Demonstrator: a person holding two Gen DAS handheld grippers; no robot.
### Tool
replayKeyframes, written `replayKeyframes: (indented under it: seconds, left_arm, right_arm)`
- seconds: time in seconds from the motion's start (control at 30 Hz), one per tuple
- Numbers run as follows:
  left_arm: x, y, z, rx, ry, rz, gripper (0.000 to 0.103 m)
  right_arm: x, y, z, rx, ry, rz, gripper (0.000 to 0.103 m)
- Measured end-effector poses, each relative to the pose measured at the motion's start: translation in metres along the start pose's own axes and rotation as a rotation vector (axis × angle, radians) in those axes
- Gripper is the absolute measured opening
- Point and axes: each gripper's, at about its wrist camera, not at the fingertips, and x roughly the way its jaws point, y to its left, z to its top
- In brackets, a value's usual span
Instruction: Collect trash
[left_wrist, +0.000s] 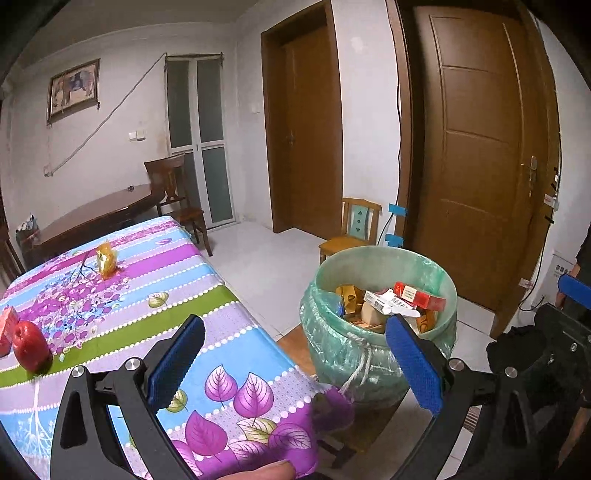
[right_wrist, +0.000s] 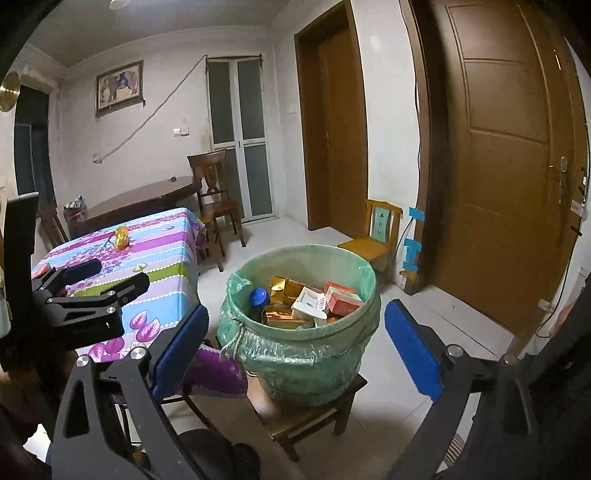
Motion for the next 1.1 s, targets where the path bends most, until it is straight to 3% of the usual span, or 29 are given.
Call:
replayKeyframes:
  seconds: [1.1]
  left_arm:
    - [0.0023,-0.0031,-0.0066,0.033,0.003,-0.008,0.098]
  right_arm:
    - [0.0010,0.0020,-0.0023,0.005,0.006,0.008,0.093]
